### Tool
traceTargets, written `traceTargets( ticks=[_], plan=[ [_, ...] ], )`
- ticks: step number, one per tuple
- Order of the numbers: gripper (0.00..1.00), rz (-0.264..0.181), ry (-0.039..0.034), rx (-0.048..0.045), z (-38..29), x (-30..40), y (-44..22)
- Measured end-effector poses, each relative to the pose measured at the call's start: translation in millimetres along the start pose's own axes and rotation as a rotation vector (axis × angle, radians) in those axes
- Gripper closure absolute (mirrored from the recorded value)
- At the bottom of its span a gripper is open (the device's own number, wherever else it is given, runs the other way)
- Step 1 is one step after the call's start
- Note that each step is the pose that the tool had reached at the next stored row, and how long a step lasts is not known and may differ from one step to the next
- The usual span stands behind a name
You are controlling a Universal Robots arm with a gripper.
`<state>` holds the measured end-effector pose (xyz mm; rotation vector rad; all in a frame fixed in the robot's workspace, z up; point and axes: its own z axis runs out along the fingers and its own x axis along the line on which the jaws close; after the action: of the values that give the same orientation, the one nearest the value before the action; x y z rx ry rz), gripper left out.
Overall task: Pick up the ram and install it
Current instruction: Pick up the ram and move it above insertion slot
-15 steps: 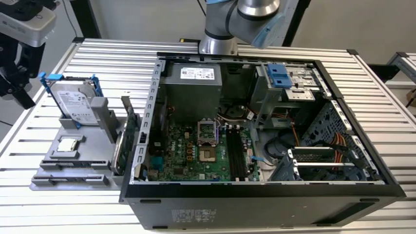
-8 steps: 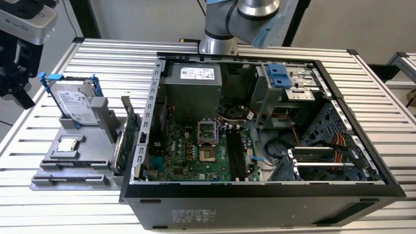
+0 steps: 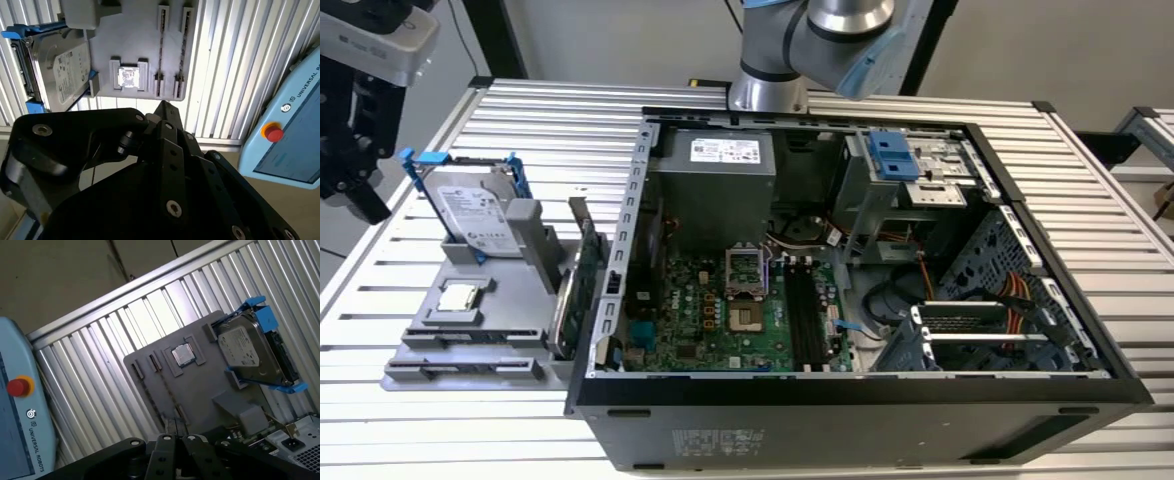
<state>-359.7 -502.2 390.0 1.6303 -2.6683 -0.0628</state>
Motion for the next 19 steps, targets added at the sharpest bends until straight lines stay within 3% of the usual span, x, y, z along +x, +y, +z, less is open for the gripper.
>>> traceTargets(
  ticks=[11,19],
  plan=[
    [1.00,-0.107,0.0047,-0.0008,0.0,-0.8,0.8],
    [1.00,-0.229,0.0097,-0.0019,0.1,-1.5,1.2]
  ],
)
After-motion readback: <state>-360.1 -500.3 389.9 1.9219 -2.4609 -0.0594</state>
